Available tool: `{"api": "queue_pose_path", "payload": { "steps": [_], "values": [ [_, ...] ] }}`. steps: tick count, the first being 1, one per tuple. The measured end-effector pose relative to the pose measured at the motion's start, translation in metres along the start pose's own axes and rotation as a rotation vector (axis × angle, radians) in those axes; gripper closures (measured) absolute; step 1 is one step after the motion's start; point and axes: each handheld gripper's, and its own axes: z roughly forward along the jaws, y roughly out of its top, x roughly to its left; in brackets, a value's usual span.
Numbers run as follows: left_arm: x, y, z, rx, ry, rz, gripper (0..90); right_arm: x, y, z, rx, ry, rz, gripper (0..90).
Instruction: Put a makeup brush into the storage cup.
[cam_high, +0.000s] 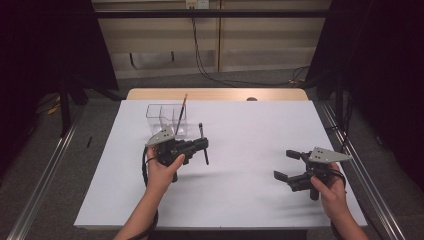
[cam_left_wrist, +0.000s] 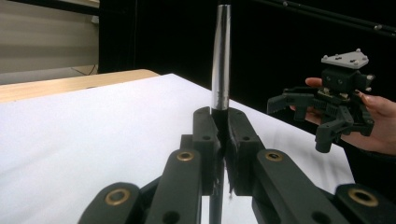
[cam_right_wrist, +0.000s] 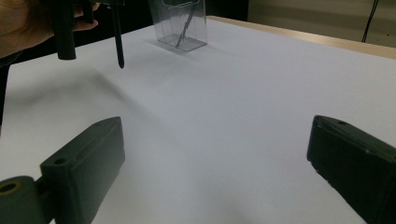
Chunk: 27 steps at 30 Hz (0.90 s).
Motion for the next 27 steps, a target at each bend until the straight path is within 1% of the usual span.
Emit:
{"api": "queue_pose_path", "payload": {
  "steps": [3,9,16,18,20,22,26,27],
  "values": [
    [0.001,0.001,0.000,0.000,-0.001,0.002,83.8,-0.001,-0.002,-0.002,0.005,-0.007,0.002,4.0],
    [0.003,0.001,-0.003,0.001,0.012,0.002,83.8,-0.002,-0.006,-0.006,0.016,-0.010,-0.006,4.0],
    [0.005,0.003,-0.006,-0.011,0.019,0.001,83.8,-0.005,-0.011,-0.013,0.002,-0.022,0.005,4.0],
    [0.006,0.003,-0.007,-0.008,0.022,0.002,83.8,-0.005,-0.012,-0.013,0.003,-0.018,0.008,4.1],
    [0.007,0.003,-0.007,-0.010,0.026,0.001,83.8,-0.004,-0.013,-0.014,0.008,-0.018,-0.002,4.1],
    [0.007,0.003,-0.008,-0.012,0.030,0.000,83.8,-0.004,-0.014,-0.014,0.003,-0.013,0.007,4.1],
    [0.008,0.004,-0.009,-0.015,0.034,-0.001,83.8,-0.003,-0.017,-0.015,0.000,-0.002,0.002,4.1],
    [0.008,0.004,-0.009,-0.016,0.035,-0.002,83.8,-0.003,-0.018,-0.015,0.006,-0.003,0.004,4.1]
  ]
}}
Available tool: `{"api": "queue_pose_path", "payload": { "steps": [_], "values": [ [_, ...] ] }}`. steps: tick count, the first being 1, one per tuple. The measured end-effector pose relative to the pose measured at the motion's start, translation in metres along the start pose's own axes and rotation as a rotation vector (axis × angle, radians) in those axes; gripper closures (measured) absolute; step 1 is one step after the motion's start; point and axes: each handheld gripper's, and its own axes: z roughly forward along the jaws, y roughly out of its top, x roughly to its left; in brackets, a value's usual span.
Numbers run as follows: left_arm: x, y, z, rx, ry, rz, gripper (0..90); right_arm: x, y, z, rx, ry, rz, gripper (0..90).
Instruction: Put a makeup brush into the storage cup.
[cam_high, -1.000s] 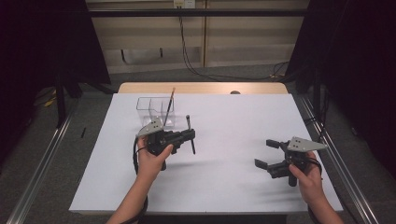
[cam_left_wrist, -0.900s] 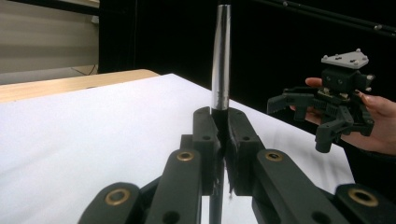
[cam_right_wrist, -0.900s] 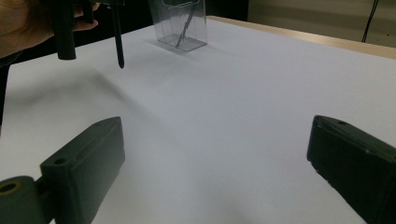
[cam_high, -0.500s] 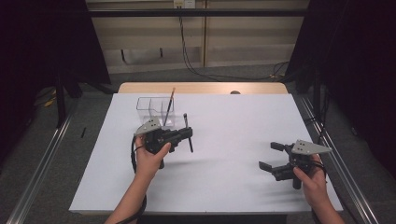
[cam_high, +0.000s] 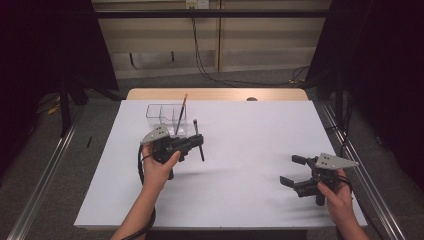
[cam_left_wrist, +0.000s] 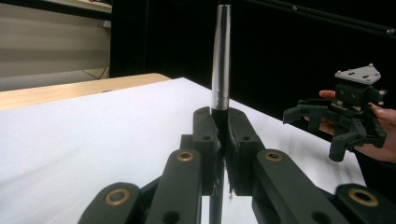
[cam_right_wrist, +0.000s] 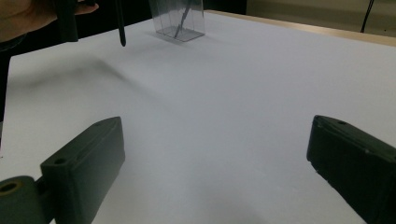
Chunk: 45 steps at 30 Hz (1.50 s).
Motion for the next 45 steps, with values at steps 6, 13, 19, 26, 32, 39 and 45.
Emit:
{"api": "queue_pose_path", "payload": {
  "steps": [6,13,19,26,32,39,45],
  "values": [
    [0.004,0.002,-0.001,0.004,0.015,-0.009,83.8,-0.001,-0.002,0.000,-0.007,0.005,0.001,4.1],
    [0.007,0.005,-0.003,0.005,0.020,-0.011,83.8,0.002,-0.004,0.002,-0.014,0.014,-0.010,4.0],
    [0.010,0.009,-0.004,0.010,0.031,-0.007,83.8,0.003,-0.005,0.003,-0.028,0.028,-0.011,4.0],
    [0.012,0.018,-0.002,0.028,0.038,-0.005,83.8,0.003,-0.006,0.002,-0.030,0.032,-0.011,3.9],
    [0.016,0.025,-0.001,0.043,0.050,-0.009,83.8,0.002,-0.006,0.001,-0.039,0.040,-0.006,3.9],
    [0.021,0.033,0.000,0.044,0.063,-0.015,83.8,0.003,-0.005,0.000,-0.041,0.041,-0.013,3.9],
    [0.023,0.043,-0.001,0.044,0.082,-0.004,83.8,0.003,-0.004,0.000,-0.046,0.043,-0.012,3.9]
  ]
}}
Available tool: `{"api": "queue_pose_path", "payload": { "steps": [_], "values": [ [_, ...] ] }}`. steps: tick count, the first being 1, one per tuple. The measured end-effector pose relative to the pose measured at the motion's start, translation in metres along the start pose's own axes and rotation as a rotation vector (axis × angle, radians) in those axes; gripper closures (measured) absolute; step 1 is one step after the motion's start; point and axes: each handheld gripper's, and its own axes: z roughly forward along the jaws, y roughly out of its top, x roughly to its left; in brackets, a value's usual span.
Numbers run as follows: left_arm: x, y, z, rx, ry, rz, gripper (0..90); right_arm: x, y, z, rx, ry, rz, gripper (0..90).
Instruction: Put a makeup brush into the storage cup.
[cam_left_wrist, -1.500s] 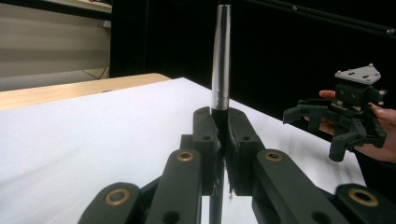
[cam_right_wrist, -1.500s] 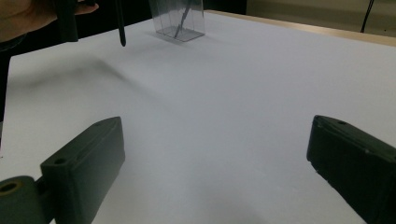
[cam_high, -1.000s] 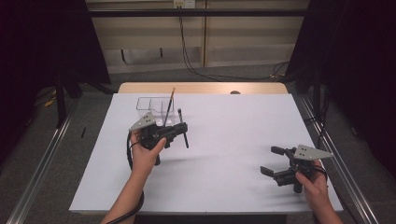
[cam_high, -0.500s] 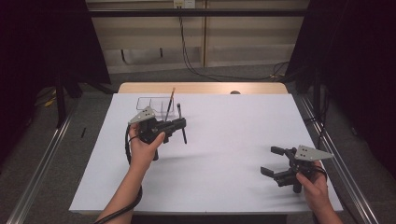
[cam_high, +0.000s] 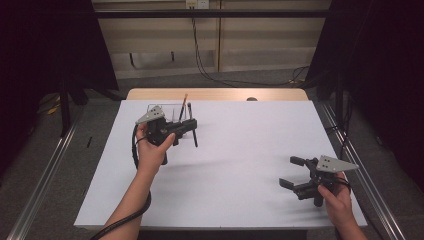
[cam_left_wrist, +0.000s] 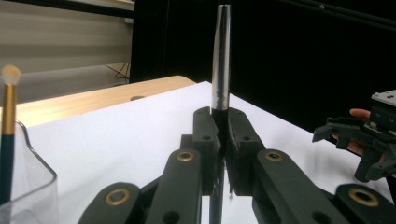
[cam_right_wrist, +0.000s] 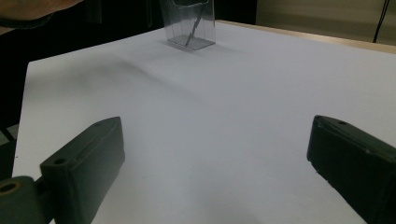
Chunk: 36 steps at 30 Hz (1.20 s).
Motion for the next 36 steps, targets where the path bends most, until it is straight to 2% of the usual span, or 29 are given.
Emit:
{"api": "queue_pose_path", "payload": {
  "steps": [11,20,36],
  "values": [
    [0.011,0.014,0.000,0.013,0.032,0.016,83.8,0.000,0.000,0.000,-0.003,0.002,-0.001,3.9],
    [0.017,0.025,0.001,0.006,0.068,0.030,83.8,0.000,0.000,-0.001,-0.007,-0.003,-0.001,3.9],
    [0.028,0.035,0.000,-0.005,0.105,0.026,83.8,0.000,0.001,-0.001,-0.011,-0.024,-0.005,3.8]
  ]
}}
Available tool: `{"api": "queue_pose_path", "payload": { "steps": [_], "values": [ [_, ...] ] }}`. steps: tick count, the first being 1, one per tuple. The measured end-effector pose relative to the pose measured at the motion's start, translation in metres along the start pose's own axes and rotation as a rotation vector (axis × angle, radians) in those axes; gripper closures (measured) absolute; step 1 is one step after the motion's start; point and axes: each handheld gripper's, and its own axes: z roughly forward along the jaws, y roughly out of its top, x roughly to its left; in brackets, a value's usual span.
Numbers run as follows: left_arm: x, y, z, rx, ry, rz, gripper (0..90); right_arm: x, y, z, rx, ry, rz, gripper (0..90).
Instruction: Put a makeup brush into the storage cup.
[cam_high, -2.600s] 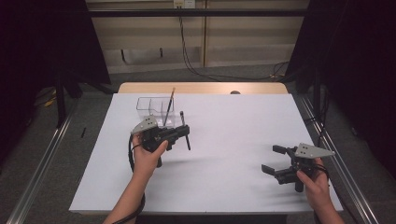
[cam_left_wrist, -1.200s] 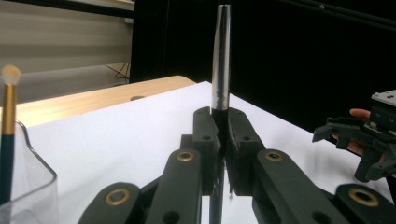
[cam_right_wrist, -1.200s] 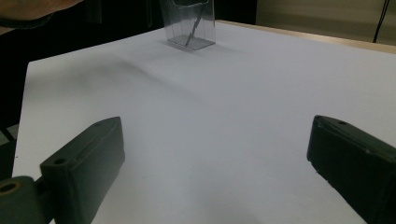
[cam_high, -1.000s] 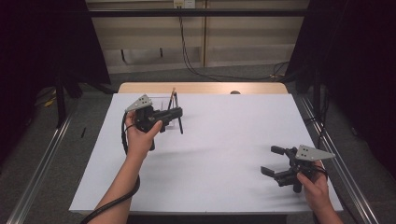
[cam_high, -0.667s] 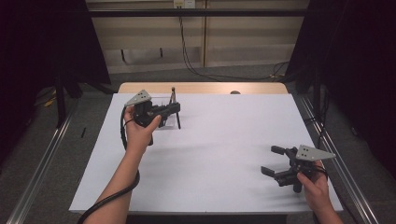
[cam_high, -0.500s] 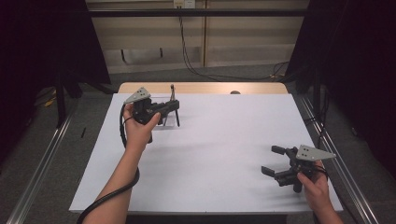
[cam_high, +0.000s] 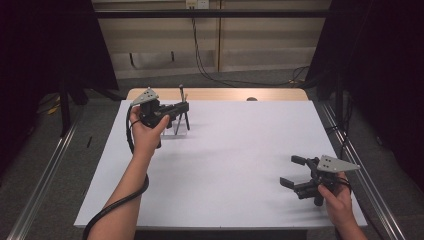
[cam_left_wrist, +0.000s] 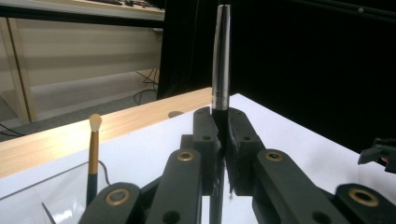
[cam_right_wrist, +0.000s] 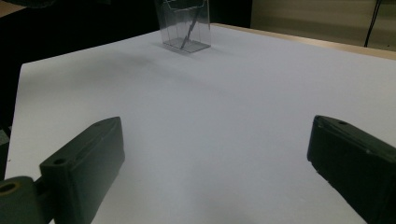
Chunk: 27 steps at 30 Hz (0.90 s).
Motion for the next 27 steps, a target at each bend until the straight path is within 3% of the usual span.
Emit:
{"api": "queue_pose_path", "payload": {
  "steps": [27],
  "values": [
    [0.021,0.009,0.000,-0.001,0.068,-0.002,83.8,0.000,-0.002,0.001,-0.003,-0.029,0.002,3.6]
  ]
}}
